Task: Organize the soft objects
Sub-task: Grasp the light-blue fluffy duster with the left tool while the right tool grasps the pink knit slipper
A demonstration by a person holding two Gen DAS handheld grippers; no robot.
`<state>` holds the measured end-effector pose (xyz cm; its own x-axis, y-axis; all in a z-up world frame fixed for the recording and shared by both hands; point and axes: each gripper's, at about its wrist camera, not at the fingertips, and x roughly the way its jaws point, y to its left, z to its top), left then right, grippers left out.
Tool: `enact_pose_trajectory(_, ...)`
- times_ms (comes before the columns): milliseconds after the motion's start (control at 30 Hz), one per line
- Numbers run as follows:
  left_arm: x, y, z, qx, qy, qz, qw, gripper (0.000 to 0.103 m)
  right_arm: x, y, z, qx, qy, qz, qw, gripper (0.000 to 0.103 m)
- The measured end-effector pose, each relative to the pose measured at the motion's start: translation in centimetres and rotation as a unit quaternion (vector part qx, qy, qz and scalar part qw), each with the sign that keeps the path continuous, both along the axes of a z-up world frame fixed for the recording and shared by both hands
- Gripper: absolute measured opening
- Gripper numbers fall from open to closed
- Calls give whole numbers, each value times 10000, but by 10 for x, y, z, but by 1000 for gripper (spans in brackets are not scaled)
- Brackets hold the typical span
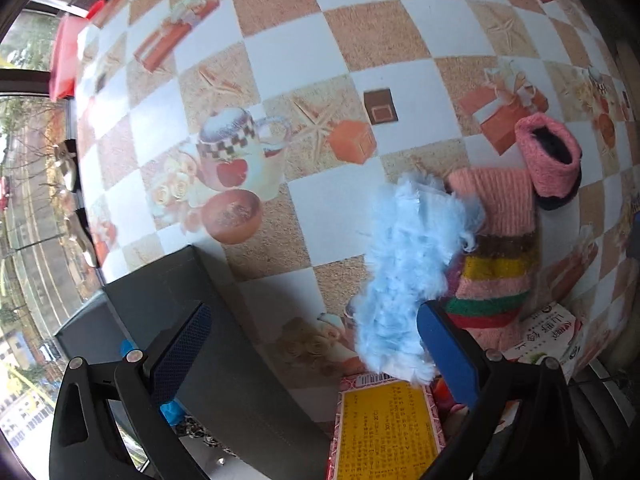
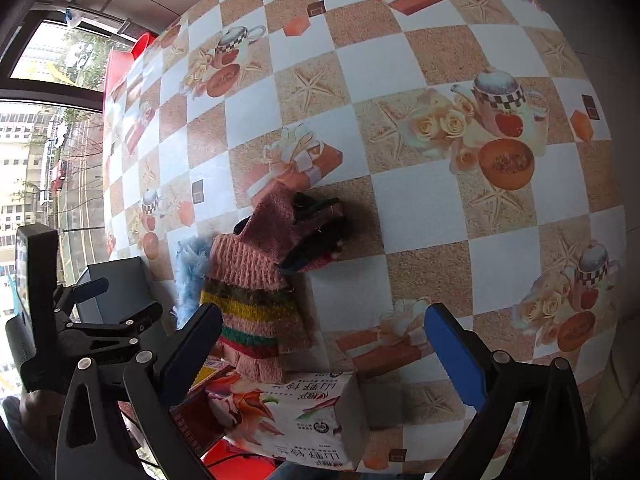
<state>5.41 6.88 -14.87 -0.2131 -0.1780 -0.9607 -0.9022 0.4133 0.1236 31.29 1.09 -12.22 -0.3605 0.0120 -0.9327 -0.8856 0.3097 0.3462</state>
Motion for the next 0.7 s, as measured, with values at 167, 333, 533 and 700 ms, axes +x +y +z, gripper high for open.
enact_pose_trajectory(167,7,-4,-23,-265,-136,-207,9993,102,-7,4,-4,0,37,59,10000,102)
enact_pose_trajectory(333,1,1,-30,341,696,-459,9959,103,-12,10,-11,-8,44,84,10000,102)
enact_pose_trajectory(533,-5,2,-25,217,202,-258,9992,103,-25,25,-26,-43,-86,217,9997,102)
enact_pose_trajectory(700,-2,-4,-37,-67,-19,-172,9998,102,-42,36,-45,-22,-364,503,9981,102)
